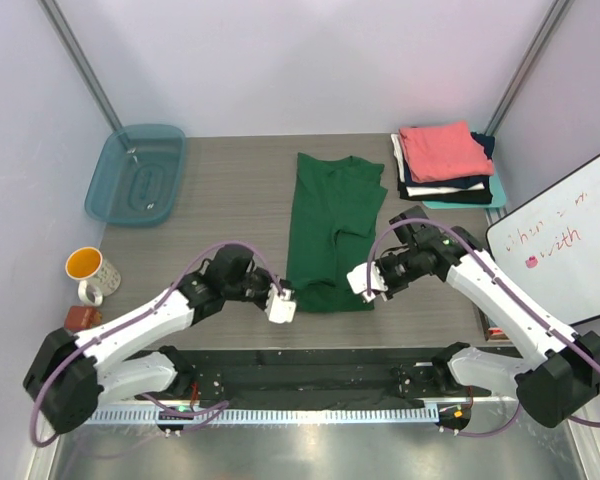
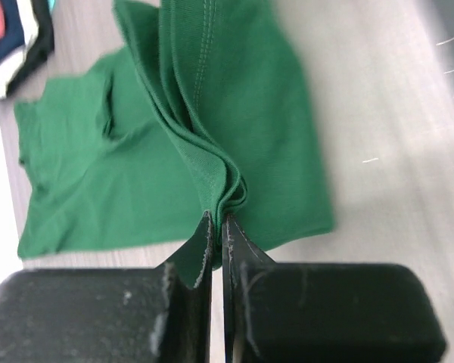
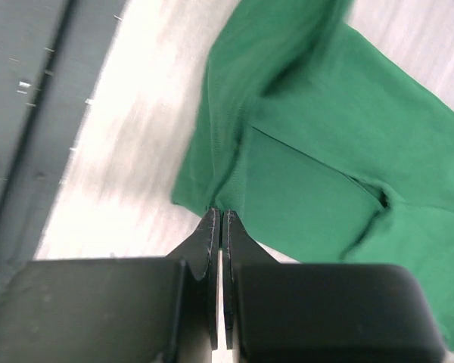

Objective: Fold and stack the t-shirts
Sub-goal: Fold the folded rectangular tshirt in 1/3 of the way

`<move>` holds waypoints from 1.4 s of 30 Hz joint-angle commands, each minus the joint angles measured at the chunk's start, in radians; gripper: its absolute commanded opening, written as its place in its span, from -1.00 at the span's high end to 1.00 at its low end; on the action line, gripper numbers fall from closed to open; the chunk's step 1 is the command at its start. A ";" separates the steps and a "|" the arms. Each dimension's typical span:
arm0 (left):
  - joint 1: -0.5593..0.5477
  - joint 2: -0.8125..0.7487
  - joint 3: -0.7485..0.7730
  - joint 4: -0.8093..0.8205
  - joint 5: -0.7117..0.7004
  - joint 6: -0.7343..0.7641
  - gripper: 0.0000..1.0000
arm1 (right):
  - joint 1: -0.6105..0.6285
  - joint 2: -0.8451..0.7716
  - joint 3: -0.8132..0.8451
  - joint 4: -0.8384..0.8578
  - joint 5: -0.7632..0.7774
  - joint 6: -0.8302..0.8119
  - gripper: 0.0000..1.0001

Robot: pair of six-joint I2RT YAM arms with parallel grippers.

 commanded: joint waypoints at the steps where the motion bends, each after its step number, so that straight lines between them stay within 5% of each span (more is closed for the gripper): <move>1: 0.089 0.143 0.091 0.181 0.023 0.047 1.00 | 0.001 -0.001 -0.010 0.119 0.071 0.050 0.98; 17: 0.168 0.355 0.183 0.317 0.101 0.118 1.00 | -0.055 0.134 -0.096 0.513 0.194 0.122 0.98; 42: 0.253 0.672 0.345 0.512 0.149 0.118 0.99 | -0.174 0.370 0.007 0.720 0.223 0.094 0.98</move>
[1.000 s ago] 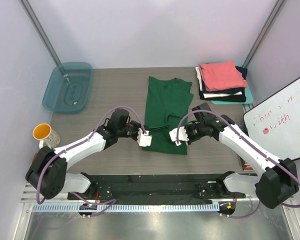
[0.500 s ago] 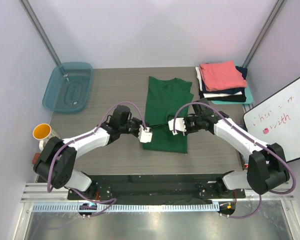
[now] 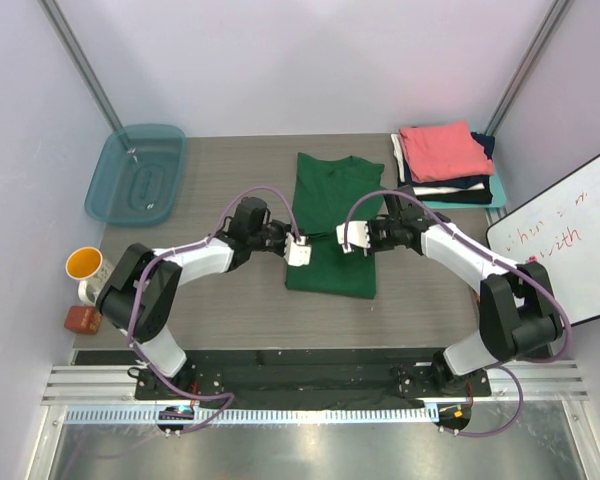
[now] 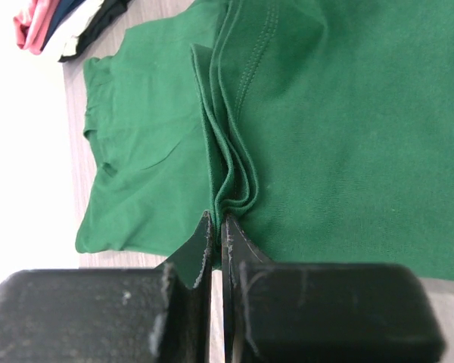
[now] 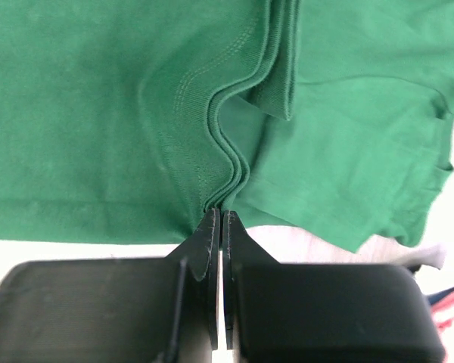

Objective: Fold and stack the t-shirts
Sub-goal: Fold the folded rectangular tshirt in 1/3 of the way

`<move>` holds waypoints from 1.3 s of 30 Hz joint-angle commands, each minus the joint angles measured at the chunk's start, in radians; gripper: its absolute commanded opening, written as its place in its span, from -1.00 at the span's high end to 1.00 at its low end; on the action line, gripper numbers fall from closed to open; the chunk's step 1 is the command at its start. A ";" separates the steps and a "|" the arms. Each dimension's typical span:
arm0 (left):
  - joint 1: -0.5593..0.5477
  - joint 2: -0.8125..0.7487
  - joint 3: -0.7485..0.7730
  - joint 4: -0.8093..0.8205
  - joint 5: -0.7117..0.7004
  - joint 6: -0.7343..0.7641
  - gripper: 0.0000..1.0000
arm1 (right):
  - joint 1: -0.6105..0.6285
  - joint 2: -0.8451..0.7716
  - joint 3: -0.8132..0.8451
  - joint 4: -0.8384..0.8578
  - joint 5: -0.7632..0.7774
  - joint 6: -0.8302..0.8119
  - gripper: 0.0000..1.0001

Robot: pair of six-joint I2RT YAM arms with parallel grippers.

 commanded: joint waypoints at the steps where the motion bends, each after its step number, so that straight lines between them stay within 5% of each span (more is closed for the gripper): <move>1: 0.022 0.033 0.063 0.082 0.051 0.001 0.99 | -0.024 0.034 0.075 0.091 0.006 -0.014 0.98; 11: 0.048 0.145 0.147 0.122 0.060 0.008 0.98 | -0.044 0.143 0.129 0.181 0.036 0.016 0.98; 13: 0.048 0.184 0.152 0.204 0.008 -0.024 0.62 | -0.040 0.157 0.092 0.333 0.105 0.077 0.98; 17: 0.046 0.262 0.129 0.477 -0.131 -0.079 0.43 | -0.031 0.157 0.014 0.605 0.255 0.169 0.98; 20: 0.046 0.303 0.114 0.698 -0.211 -0.120 -0.16 | -0.018 0.125 -0.049 0.734 0.343 0.226 0.88; 21: 0.046 0.305 0.112 0.726 -0.219 -0.130 -0.41 | -0.015 0.111 -0.078 0.763 0.355 0.235 0.78; 22: 0.046 0.299 0.112 0.737 -0.225 -0.134 -0.46 | -0.012 0.098 -0.087 0.754 0.358 0.240 -0.86; 23: 0.046 0.284 0.109 0.736 -0.224 -0.153 -0.50 | -0.009 0.072 -0.092 0.730 0.352 0.245 -0.99; 31: 0.014 0.140 -0.001 0.731 -0.194 -0.156 -0.61 | 0.034 0.022 -0.121 0.691 0.495 0.366 -0.99; 33: 0.004 0.046 -0.047 0.688 -0.167 -0.167 -0.51 | 0.031 -0.007 -0.063 0.569 0.483 0.413 -0.99; 36: -0.003 -0.087 -0.072 0.395 -0.043 -0.141 -0.36 | 0.012 -0.048 0.043 0.193 0.263 0.461 -0.90; 37: -0.004 -0.171 -0.066 0.152 -0.005 -0.086 -0.33 | 0.011 -0.079 0.051 0.113 0.201 0.425 -0.86; 39: -0.009 -0.244 -0.054 -0.079 0.087 0.005 -0.24 | 0.015 -0.110 0.025 -0.119 0.075 0.307 -0.73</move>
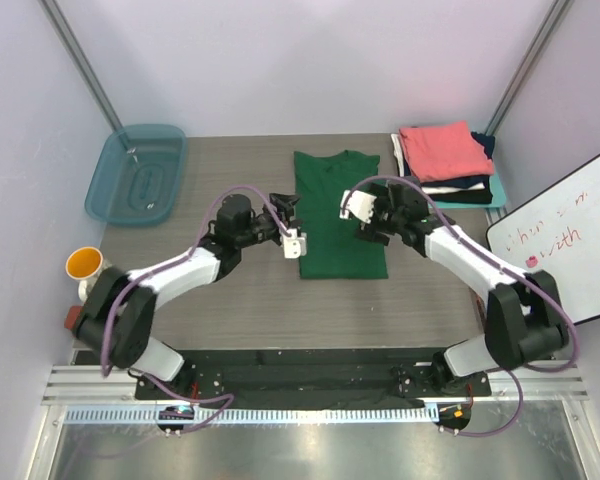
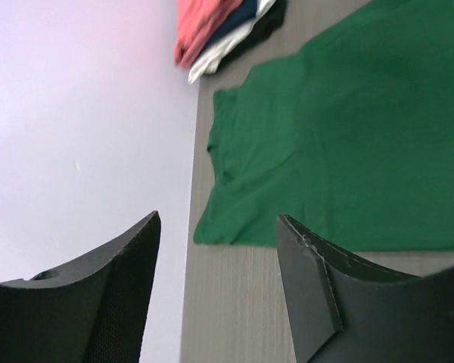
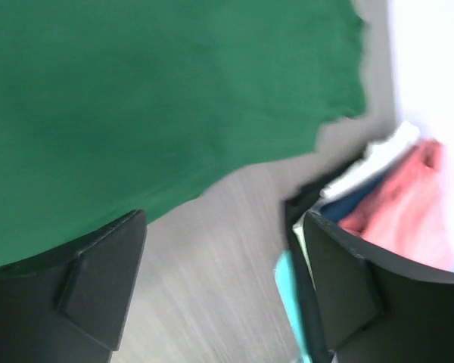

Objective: Fold and stack the t-shirts
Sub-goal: Fold the folded rectangular tshirt in 1/3 of the way, then grab one side of the 2/3 rectangular tshirt with both arms

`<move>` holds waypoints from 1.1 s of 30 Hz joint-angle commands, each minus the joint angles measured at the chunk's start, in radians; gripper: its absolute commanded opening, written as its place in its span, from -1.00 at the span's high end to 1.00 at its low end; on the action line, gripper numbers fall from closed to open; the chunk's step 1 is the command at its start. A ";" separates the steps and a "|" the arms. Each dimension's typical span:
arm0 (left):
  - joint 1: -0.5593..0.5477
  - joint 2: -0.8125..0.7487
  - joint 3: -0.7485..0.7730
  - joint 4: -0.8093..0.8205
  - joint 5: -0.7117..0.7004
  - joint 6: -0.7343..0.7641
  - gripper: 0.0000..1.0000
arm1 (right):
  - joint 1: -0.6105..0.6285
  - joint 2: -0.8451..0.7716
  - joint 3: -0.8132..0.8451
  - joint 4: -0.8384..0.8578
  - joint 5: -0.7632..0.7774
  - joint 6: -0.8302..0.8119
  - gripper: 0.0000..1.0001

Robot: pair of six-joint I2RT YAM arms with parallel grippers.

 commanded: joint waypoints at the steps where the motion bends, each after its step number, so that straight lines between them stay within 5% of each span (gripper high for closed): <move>1: -0.019 -0.215 0.001 -0.538 0.212 0.149 -0.24 | 0.004 -0.159 0.005 -0.468 -0.260 -0.106 -0.75; 4: -0.052 -0.284 -0.161 -0.542 0.223 0.284 -0.15 | 0.031 -0.259 -0.149 -0.535 -0.245 -0.339 -0.75; 8: -0.111 -0.278 -0.221 -0.542 0.201 0.306 -0.06 | 0.069 -0.349 -0.286 -0.536 -0.232 -0.415 -0.76; 23: -0.212 0.012 -0.114 -0.271 0.057 0.195 0.03 | 0.094 -0.272 -0.420 -0.170 -0.128 -0.337 -0.71; 33: -0.226 0.122 -0.102 -0.163 -0.043 0.205 0.02 | 0.094 -0.173 -0.424 -0.074 -0.136 -0.367 -0.71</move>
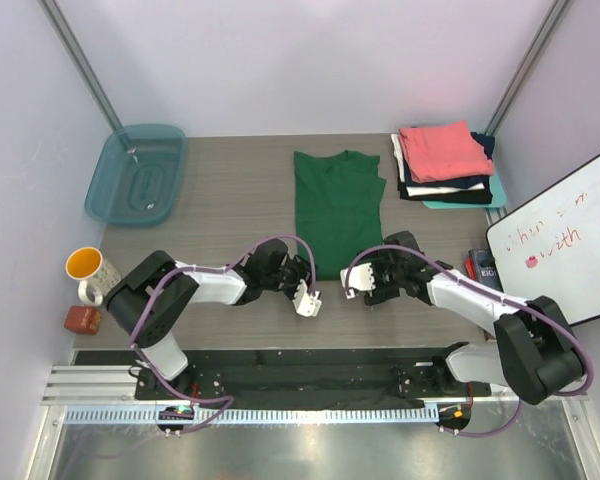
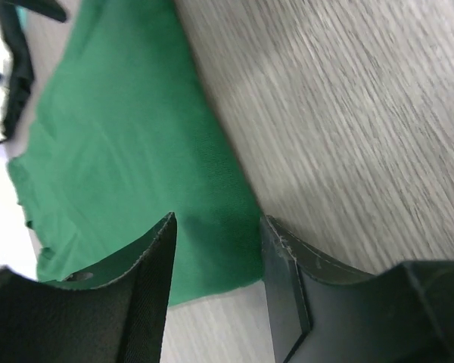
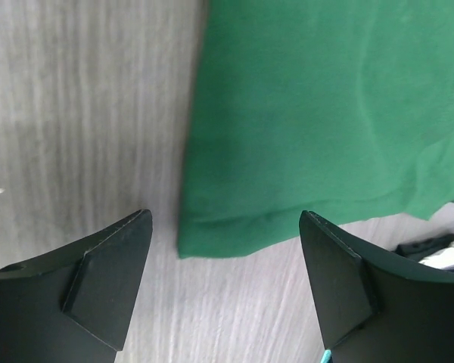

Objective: Fold and stack the t-shirts
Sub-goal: Grab one side of the 2/3 rectangular tshirt with both arms

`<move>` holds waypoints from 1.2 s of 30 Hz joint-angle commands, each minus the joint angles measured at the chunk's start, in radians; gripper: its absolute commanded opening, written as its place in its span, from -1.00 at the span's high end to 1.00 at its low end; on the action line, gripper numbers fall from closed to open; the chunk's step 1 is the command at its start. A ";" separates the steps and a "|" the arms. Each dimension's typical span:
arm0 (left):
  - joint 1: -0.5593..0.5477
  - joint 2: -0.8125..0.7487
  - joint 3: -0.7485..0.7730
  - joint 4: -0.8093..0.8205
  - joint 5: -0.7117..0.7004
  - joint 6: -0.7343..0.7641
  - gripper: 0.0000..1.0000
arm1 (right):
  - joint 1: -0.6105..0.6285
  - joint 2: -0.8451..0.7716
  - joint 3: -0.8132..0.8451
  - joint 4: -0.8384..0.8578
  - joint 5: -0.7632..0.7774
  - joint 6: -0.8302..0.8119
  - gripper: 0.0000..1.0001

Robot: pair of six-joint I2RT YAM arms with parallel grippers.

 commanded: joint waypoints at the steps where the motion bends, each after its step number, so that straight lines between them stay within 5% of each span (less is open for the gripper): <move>1: -0.006 0.049 0.048 0.076 -0.037 -0.013 0.01 | 0.003 0.055 -0.022 0.021 0.004 -0.016 -0.71; 4: -0.008 0.078 0.068 0.076 -0.039 -0.013 0.02 | 0.001 0.084 -0.012 0.023 0.009 -0.028 -0.61; 9: -0.008 0.109 0.083 0.076 -0.054 -0.007 0.07 | -0.002 0.133 0.015 -0.017 0.013 -0.062 0.27; 13: -0.008 0.081 0.077 0.064 -0.059 -0.026 0.67 | -0.002 0.124 0.027 -0.057 0.015 -0.085 0.57; 14: -0.008 0.070 0.077 0.041 -0.060 -0.030 0.97 | -0.002 0.119 0.055 -0.116 0.012 -0.085 0.75; 15: -0.008 0.054 0.072 0.022 -0.057 -0.032 0.99 | -0.002 0.115 0.076 -0.161 -0.002 -0.083 0.81; 19: -0.008 -0.113 0.068 -0.105 -0.021 -0.110 1.00 | -0.002 0.084 0.237 -0.473 -0.092 -0.062 0.92; 26: -0.008 -0.472 0.083 -0.555 0.096 -0.196 1.00 | 0.007 0.049 0.495 -1.070 -0.220 -0.157 0.98; 32: -0.013 -0.690 0.085 -0.768 0.179 -0.225 0.99 | 0.047 0.006 0.618 -1.305 -0.297 -0.178 0.97; 36: -0.025 -0.814 0.086 -0.852 0.216 -0.273 0.99 | 0.121 -0.086 0.644 -1.310 -0.323 -0.105 0.98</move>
